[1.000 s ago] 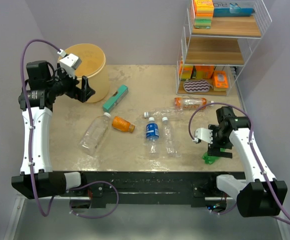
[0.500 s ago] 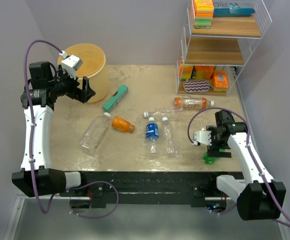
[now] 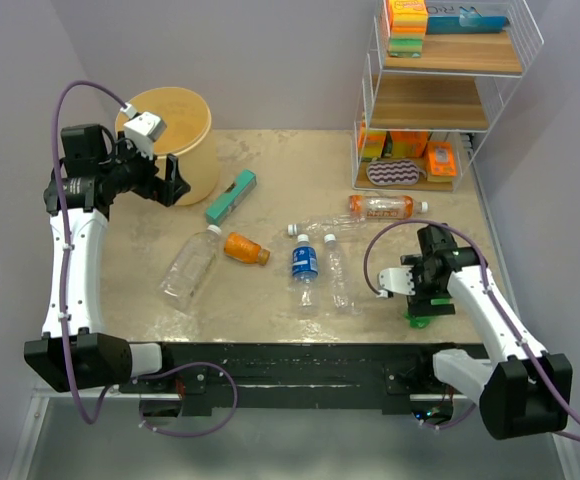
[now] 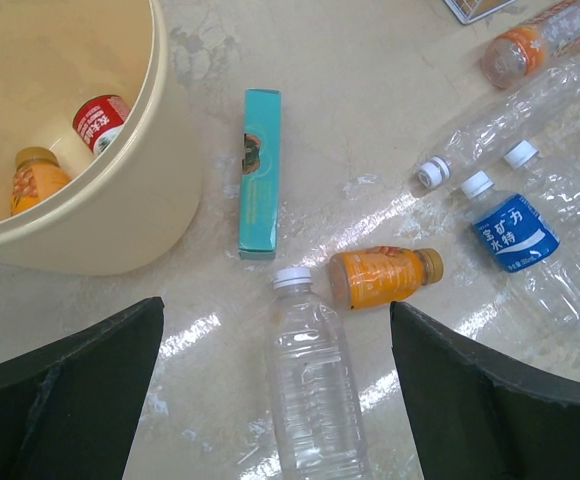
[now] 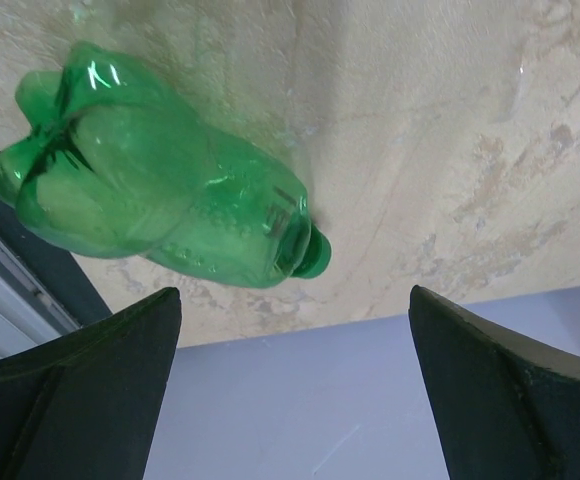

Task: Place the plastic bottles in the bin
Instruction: Pick up the plastic bottle at the center of the board.

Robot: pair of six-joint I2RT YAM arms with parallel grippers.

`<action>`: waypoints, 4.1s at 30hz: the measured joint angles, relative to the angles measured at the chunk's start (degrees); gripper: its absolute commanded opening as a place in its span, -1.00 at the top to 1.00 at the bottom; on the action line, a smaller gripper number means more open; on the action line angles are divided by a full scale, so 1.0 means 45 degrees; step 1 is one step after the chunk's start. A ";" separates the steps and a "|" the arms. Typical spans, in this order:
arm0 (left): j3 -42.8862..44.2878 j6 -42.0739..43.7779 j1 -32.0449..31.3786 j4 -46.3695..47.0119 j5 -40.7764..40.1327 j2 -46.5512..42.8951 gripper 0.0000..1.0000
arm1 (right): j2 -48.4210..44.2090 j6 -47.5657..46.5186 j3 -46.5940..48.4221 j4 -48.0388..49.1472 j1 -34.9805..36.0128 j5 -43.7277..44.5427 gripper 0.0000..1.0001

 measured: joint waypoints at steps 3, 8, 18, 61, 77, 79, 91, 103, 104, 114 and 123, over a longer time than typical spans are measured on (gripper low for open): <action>-0.0010 0.0039 0.0000 0.0010 -0.0097 0.0005 -0.98 | 0.0253 0.0102 -0.0151 0.0117 0.0359 -0.0039 -0.97; -0.0010 0.0083 0.0000 0.0010 -0.0180 0.0005 -0.99 | 0.0680 0.0427 -0.0223 0.0330 0.0816 -0.0209 -0.96; -0.0010 0.0112 0.0000 0.0000 -0.0296 0.0005 -0.99 | 0.1447 0.1015 -0.0743 0.1263 0.1151 -0.0651 -0.94; -0.1025 0.0427 0.0000 0.0282 -0.0432 -0.0073 -0.98 | 0.4182 0.3648 0.0379 0.3075 0.1175 -0.1651 0.11; -0.1180 0.0423 0.0000 0.0403 -0.0141 -0.0311 -0.98 | 0.3818 0.4711 0.4269 0.1389 0.1175 -0.2429 0.47; -0.1175 0.0423 0.0000 0.0398 -0.0005 -0.0355 -0.98 | 0.3827 0.5042 0.4959 0.1127 0.1175 -0.2773 0.48; -0.1175 0.0345 0.0000 0.0374 0.1511 -0.0481 -0.99 | 0.4381 0.7349 0.9151 0.0010 0.1175 -0.5314 0.53; -0.1175 -0.0408 0.0000 0.0704 0.3424 -0.0481 -0.98 | 0.5129 1.0156 1.1710 -0.0175 0.1175 -0.8446 0.55; -0.1175 -0.0525 -0.0005 0.0772 0.3604 -0.0481 -0.98 | 0.5202 1.0380 1.1876 -0.0165 0.1175 -0.8718 0.55; -0.1253 -0.2200 -0.1035 0.2103 0.4235 -0.0563 -0.98 | 0.5493 1.2857 1.3012 0.0695 0.1175 -1.1351 0.54; -0.1996 -0.3983 -0.2710 0.3716 0.3915 -0.0933 -0.98 | 0.5498 1.4591 1.3085 0.2089 0.1175 -1.2745 0.57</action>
